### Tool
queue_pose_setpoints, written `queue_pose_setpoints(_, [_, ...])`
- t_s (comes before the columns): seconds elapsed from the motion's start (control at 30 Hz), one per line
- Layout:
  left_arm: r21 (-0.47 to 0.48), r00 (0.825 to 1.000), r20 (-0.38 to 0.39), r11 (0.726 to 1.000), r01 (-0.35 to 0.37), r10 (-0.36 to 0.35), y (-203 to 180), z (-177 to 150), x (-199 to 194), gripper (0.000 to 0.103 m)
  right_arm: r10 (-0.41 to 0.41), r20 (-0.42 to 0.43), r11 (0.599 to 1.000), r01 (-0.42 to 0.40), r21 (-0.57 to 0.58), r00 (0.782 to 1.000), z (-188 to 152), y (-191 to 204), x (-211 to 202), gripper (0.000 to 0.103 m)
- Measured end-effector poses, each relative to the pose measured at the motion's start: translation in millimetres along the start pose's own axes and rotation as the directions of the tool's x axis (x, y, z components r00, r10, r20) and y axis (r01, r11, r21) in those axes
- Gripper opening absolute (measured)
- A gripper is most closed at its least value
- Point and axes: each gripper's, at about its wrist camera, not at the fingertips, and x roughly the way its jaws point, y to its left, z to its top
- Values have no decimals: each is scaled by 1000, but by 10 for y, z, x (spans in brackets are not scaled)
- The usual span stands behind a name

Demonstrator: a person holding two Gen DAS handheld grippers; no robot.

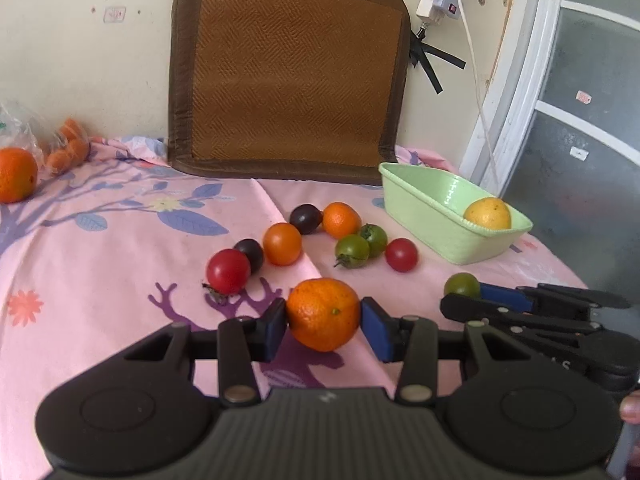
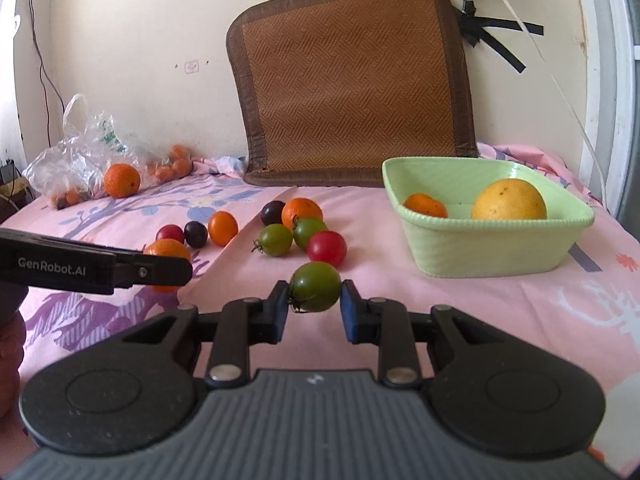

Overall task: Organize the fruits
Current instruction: 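Hold the mandarin in the left tool while the right tool holds the green tomato, then release the mandarin from the left tool into the basket while the right tool releases the tomato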

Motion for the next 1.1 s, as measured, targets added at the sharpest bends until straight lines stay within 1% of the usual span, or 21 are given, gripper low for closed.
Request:
queue_pose_setpoints(0.07, [4, 999, -7, 999, 35, -35, -90, 89, 23, 41, -30, 48, 1000, 30, 7, 998, 48, -79, -63, 30])
queue_pose_setpoints(0.13, [58, 999, 5, 997, 51, -51, -281, 241, 81, 41, -67, 95, 998, 66, 13, 993, 120, -204, -107, 30])
queue_pose_setpoints(0.2, [79, 996, 8, 993, 90, -91, -432, 415, 181, 41, -99, 121, 995, 97, 25, 988, 179, -339, -112, 30])
queue_pose_setpoints(0.3, [78, 985, -17, 982, 170, -169, -670, 739, 467, 41, -131, 137, 991, 127, 44, 982, 252, -538, -59, 30])
queue_pose_setpoints(0.33, [84, 983, -26, 979, 186, -184, -742, 829, 585, 41, -138, 137, 990, 133, 43, 981, 270, -581, -24, 30])
queue_pose_setpoints(0.4, [87, 980, -53, 977, 196, -192, -855, 971, 834, 41, -143, 136, 989, 139, 41, 980, 302, -643, 58, 30])
queue_pose_setpoints(0.5, [41, 971, -115, 976, 215, -209, -930, 1103, 1224, 41, -140, 126, 990, 139, 19, 982, 326, -666, 178, 31])
queue_pose_setpoints(0.57, [21, 968, -144, 977, 212, -207, -953, 1129, 1423, 40, -134, 115, 991, 134, 8, 984, 311, -666, 234, 31])
queue_pose_setpoints(0.63, [8, 966, -160, 978, 208, -204, -985, 1128, 1567, 45, -121, 115, 993, 120, 17, 986, 322, -693, 247, 32])
queue_pose_setpoints(0.7, [4, 965, -160, 978, 210, -206, -1014, 1142, 1644, 49, -134, 131, 991, 133, 18, 982, 346, -724, 253, 32])
queue_pose_setpoints(0.77, [-3, 966, -153, 978, 210, -207, -1027, 1159, 1661, 52, -168, 160, 986, 167, 22, 973, 364, -753, 243, 32])
queue_pose_setpoints(0.9, [-25, 968, -112, 975, 221, -223, -990, 1208, 1514, 52, -199, 193, 980, 194, 44, 961, 349, -783, 186, 34])
queue_pose_setpoints(0.93, [-34, 970, -92, 974, 225, -227, -963, 1230, 1428, 52, -211, 212, 977, 204, 56, 954, 344, -798, 159, 41])
queue_pose_setpoints(0.97, [-43, 970, -70, 972, 230, -232, -918, 1241, 1329, 52, -217, 237, 976, 207, 68, 947, 331, -806, 117, 44])
queue_pose_setpoints(1.03, [-70, 970, -15, 968, 241, -242, -774, 1256, 1060, 53, -220, 288, 975, 206, 81, 932, 305, -808, 30, 44])
queue_pose_setpoints(1.07, [-80, 971, 12, 967, 241, -241, -696, 1243, 924, 57, -219, 303, 976, 204, 80, 928, 292, -796, -4, 44])
queue_pose_setpoints(1.1, [-88, 973, 48, 969, 229, -226, -591, 1223, 741, 58, -214, 317, 977, 198, 81, 924, 280, -791, -32, 44])
